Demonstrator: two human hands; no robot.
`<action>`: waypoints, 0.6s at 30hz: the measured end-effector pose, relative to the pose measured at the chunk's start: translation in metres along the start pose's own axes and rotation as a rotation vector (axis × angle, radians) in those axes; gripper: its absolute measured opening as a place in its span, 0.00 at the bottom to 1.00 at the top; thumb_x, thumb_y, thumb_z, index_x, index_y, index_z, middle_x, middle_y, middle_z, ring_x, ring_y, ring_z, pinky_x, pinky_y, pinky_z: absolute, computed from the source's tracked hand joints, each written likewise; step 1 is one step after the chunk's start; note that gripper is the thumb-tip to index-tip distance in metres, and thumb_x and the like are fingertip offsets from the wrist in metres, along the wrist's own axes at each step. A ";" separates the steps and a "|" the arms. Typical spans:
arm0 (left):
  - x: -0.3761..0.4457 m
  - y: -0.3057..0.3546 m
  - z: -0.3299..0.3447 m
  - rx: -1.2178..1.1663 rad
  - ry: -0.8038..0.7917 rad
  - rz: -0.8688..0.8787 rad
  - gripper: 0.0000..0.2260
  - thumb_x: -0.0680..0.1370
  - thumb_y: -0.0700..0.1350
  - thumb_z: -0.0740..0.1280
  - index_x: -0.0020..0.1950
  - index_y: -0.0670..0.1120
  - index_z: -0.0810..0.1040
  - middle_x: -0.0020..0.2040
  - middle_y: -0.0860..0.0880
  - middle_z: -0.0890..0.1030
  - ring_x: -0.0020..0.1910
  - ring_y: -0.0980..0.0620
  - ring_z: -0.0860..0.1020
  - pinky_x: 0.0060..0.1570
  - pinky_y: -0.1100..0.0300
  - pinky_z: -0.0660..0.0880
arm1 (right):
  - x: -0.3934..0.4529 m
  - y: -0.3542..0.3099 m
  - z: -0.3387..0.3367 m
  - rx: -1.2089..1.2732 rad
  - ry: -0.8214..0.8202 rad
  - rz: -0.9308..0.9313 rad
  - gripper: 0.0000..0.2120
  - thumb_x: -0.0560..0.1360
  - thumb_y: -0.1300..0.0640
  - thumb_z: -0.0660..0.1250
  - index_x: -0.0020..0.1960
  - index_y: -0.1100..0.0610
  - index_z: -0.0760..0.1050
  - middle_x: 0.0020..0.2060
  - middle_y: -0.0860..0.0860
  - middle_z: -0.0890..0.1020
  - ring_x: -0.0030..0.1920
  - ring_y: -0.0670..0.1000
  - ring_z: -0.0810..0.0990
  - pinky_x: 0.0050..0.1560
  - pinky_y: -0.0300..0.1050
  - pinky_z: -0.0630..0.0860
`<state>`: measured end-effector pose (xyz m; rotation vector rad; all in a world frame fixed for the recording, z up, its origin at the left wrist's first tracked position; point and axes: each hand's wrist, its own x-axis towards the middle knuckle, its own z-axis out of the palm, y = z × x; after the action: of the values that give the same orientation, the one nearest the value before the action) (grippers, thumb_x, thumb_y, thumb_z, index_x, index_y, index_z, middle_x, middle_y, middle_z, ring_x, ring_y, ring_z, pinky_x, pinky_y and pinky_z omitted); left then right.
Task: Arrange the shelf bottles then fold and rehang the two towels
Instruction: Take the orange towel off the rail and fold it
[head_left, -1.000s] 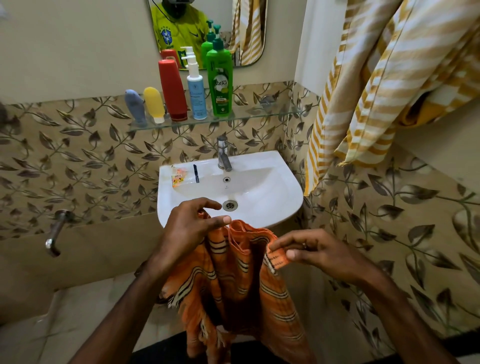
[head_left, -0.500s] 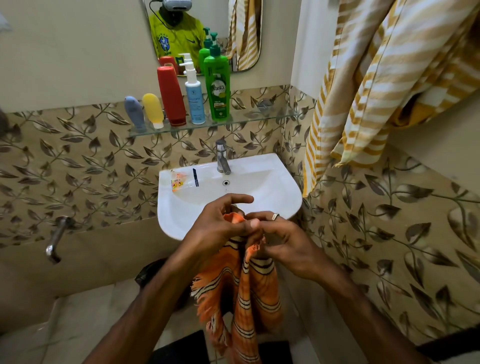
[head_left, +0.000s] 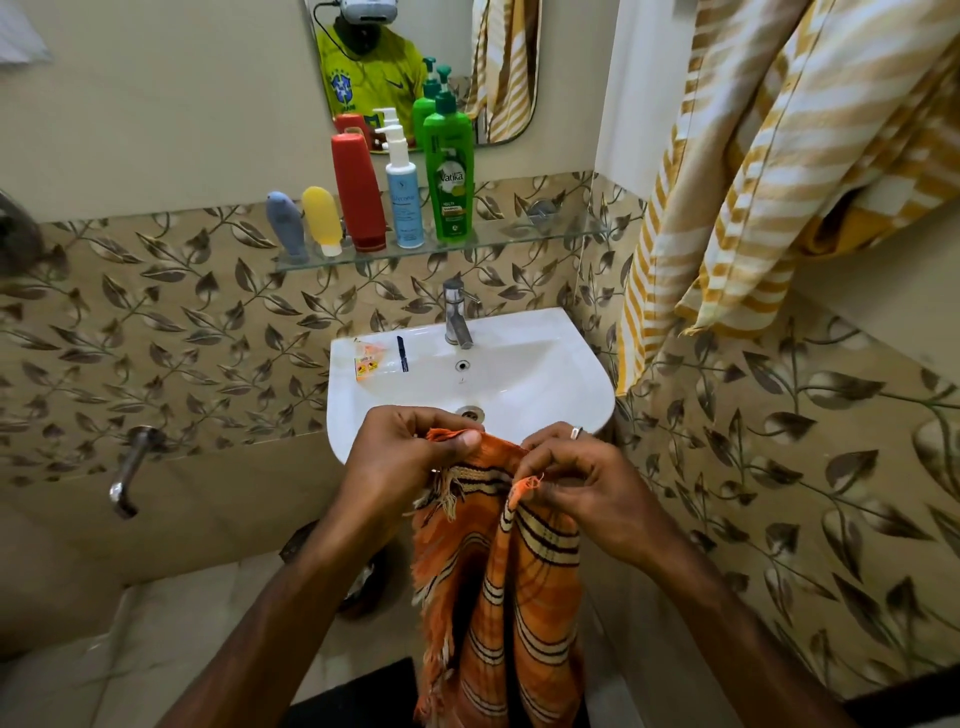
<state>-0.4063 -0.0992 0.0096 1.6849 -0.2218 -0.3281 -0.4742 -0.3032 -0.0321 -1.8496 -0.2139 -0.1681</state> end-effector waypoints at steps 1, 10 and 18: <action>-0.001 -0.001 0.001 0.001 0.023 0.008 0.04 0.72 0.39 0.75 0.45 0.44 0.87 0.42 0.44 0.87 0.43 0.44 0.86 0.42 0.52 0.81 | 0.000 -0.002 0.001 -0.012 0.027 -0.017 0.05 0.70 0.64 0.77 0.43 0.56 0.85 0.51 0.51 0.78 0.55 0.46 0.79 0.51 0.39 0.79; -0.010 -0.003 0.016 -0.010 -0.119 0.026 0.08 0.76 0.40 0.71 0.53 0.42 0.86 0.45 0.44 0.87 0.47 0.45 0.86 0.48 0.54 0.81 | -0.005 -0.012 0.005 -0.072 0.029 -0.035 0.03 0.73 0.60 0.76 0.47 0.54 0.84 0.43 0.49 0.86 0.48 0.50 0.85 0.50 0.51 0.82; -0.017 -0.001 0.023 -0.047 -0.259 0.031 0.10 0.78 0.43 0.68 0.57 0.43 0.85 0.49 0.45 0.87 0.52 0.49 0.85 0.53 0.58 0.79 | 0.000 -0.012 0.007 -0.129 0.168 -0.047 0.07 0.71 0.57 0.78 0.41 0.51 0.81 0.36 0.45 0.84 0.39 0.43 0.83 0.38 0.35 0.77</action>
<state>-0.4299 -0.1145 0.0071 1.5889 -0.4280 -0.5255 -0.4773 -0.2931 -0.0225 -1.9472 -0.1325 -0.3761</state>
